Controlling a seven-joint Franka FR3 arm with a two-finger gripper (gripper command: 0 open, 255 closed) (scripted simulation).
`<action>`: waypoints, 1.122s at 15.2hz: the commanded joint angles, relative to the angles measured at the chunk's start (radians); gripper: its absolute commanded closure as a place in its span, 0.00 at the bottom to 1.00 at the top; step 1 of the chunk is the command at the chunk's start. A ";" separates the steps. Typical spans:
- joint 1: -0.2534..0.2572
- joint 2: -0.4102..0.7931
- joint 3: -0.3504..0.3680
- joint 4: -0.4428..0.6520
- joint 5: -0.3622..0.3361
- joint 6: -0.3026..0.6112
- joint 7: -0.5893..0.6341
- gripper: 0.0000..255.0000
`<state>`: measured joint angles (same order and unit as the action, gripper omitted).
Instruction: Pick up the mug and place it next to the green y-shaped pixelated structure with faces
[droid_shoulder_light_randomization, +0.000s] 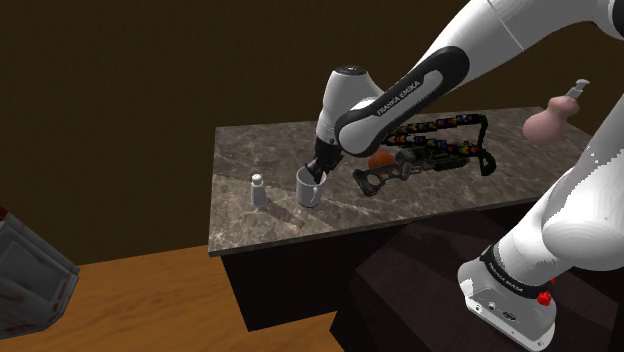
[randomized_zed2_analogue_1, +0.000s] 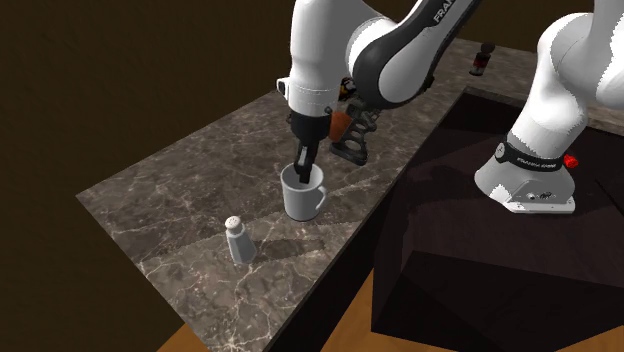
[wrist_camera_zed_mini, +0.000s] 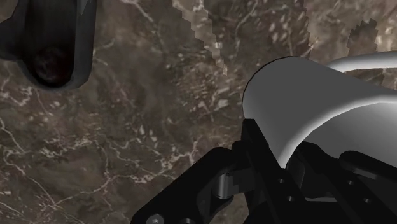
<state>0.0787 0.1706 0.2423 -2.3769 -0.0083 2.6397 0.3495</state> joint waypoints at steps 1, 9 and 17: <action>-0.002 -0.023 0.004 0.003 0.010 -0.026 -0.006 1.00; -0.008 -0.112 0.011 0.024 0.044 -0.133 -0.028 1.00; -0.010 -0.188 0.012 0.059 0.068 -0.242 -0.042 1.00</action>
<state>0.0690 -0.0095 0.2539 -2.3269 0.0577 2.4145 0.3084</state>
